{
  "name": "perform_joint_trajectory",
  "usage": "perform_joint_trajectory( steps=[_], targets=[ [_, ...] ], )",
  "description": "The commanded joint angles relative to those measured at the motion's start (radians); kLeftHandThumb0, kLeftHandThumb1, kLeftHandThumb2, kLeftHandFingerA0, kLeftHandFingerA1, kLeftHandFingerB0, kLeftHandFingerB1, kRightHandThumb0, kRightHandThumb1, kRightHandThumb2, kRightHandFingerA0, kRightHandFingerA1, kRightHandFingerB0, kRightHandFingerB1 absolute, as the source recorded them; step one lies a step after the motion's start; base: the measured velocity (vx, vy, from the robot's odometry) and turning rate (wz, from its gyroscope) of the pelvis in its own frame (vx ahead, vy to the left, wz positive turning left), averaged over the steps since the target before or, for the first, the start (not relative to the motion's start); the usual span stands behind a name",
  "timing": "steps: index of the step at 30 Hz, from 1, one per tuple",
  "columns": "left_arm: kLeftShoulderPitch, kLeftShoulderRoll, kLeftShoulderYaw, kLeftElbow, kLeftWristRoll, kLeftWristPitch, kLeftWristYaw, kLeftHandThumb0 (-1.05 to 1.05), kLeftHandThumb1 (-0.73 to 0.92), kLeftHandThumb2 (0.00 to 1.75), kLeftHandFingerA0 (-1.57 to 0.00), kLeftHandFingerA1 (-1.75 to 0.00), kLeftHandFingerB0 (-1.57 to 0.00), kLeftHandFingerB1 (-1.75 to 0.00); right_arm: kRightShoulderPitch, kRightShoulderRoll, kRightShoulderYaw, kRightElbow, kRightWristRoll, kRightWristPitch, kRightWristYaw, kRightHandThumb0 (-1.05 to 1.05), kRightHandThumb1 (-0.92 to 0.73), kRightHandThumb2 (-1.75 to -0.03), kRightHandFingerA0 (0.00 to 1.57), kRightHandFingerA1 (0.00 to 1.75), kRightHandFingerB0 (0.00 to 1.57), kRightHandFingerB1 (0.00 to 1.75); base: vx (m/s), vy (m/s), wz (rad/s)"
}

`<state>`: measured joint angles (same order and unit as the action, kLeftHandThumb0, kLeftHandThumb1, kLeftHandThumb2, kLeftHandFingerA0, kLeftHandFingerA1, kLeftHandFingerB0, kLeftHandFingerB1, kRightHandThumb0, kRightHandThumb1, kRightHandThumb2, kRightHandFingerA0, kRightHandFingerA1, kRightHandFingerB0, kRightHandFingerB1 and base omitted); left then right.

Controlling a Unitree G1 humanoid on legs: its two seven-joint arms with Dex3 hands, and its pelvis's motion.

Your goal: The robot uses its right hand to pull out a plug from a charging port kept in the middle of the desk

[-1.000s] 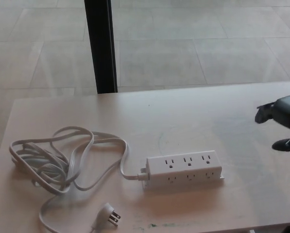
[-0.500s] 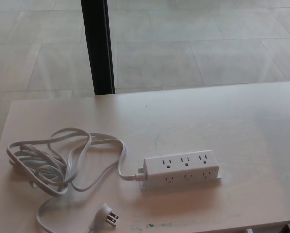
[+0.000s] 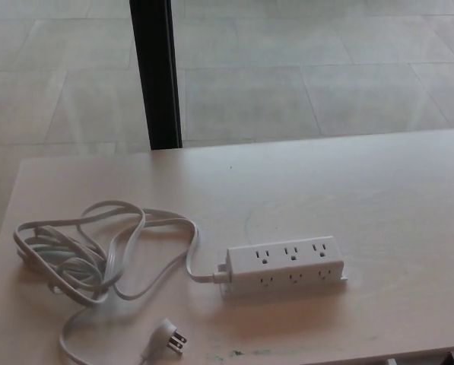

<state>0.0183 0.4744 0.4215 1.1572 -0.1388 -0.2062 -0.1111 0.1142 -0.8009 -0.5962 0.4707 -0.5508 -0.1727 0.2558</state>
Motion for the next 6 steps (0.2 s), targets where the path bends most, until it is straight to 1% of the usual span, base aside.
perform_joint_trajectory(
  steps=[1, 2, 3, 4, 5, 6],
  targets=[
    [0.017, 0.021, 0.013, 0.019, -0.017, -0.005, 0.009, -0.75, 0.92, 0.71, -0.81, -0.53, -0.55, -0.43, 0.107, 0.230, -0.416, 0.447, 0.432, -0.027, -0.382, -0.61, -0.67, -0.61, 1.01, 1.01, 0.42, 0.81, 0.00, 0.000, 0.00],
    [0.019, 0.020, 0.015, 0.016, -0.020, -0.005, 0.008, -0.73, 0.92, 0.70, -0.82, -0.55, -0.57, -0.45, 0.089, 0.246, -0.434, 0.464, 0.450, -0.005, -0.387, -0.62, -0.72, -0.62, 0.82, 1.03, 0.38, 0.85, 0.00, 0.000, 0.00],
    [0.021, 0.020, 0.018, 0.014, -0.023, -0.007, 0.007, -0.73, 0.92, 0.70, -0.82, -0.55, -0.57, -0.45, 0.074, 0.258, -0.452, 0.474, 0.471, 0.016, -0.383, -0.62, -0.72, -0.62, 0.82, 1.03, 0.38, 0.85, 0.00, 0.000, 0.00],
    [0.024, 0.021, 0.012, 0.012, -0.015, -0.012, 0.011, -0.73, 0.92, 0.71, -0.81, -0.55, -0.56, -0.45, 0.062, 0.260, -0.449, 0.504, 0.463, 0.026, -0.401, -0.63, -0.73, -0.61, 0.76, 0.98, 0.37, 0.85, 0.00, 0.000, 0.00],
    [0.024, 0.022, 0.014, 0.012, -0.017, -0.012, 0.008, -0.73, 0.92, 0.71, -0.82, -0.56, -0.56, -0.45, 0.055, 0.268, -0.452, 0.526, 0.464, 0.016, -0.410, -0.63, -0.75, -0.62, 0.81, 1.04, 0.38, 0.87, 0.00, 0.000, 0.00],
    [0.024, 0.022, 0.014, 0.012, -0.017, -0.012, 0.008, -0.73, 0.92, 0.71, -0.82, -0.56, -0.56, -0.45, 0.055, 0.268, -0.452, 0.526, 0.464, 0.016, -0.410, -0.63, -0.75, -0.62, 0.81, 1.04, 0.38, 0.87, 0.00, 0.000, 0.00]
  ],
)
